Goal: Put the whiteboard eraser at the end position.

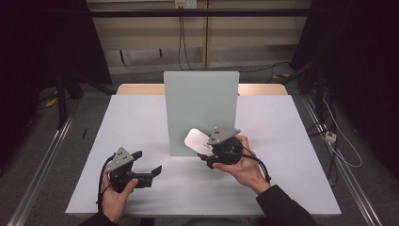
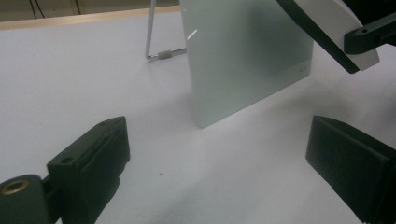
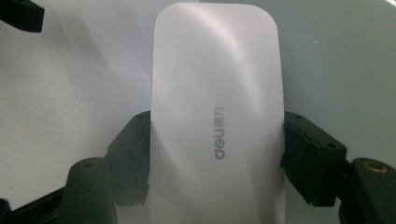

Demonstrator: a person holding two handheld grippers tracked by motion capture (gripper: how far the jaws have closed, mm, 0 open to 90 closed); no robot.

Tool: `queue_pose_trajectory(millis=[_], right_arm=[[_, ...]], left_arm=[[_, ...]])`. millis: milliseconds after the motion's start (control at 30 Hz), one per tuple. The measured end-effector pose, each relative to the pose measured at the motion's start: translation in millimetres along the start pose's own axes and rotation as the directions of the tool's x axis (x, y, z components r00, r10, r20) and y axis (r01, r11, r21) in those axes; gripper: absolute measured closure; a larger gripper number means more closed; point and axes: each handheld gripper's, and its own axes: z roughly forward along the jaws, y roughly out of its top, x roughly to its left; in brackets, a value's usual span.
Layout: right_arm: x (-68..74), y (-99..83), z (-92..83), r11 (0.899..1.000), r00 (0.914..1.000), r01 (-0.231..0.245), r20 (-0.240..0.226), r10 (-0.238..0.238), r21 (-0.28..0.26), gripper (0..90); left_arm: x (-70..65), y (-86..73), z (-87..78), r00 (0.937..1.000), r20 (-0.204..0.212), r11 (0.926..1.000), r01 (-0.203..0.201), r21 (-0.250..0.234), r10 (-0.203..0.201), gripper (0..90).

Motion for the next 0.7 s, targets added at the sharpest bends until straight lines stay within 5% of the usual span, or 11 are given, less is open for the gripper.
queue_pose_trajectory(millis=[400,700], right_arm=[[-5.9,-13.7,-10.3,0.999,0.9999,-0.011,-0.003,0.012,0.039,31.6],[-1.2,-18.3,-3.0,0.996,0.996,0.041,-0.082,-0.034,0.08,31.6]], left_arm=[[-1.2,-0.1,0.6,1.0,0.0,1.0,-0.001,0.004,0.001,5.8],[-1.0,-0.1,0.4,1.0,0.003,0.9999,-0.008,0.007,0.008,5.8]])
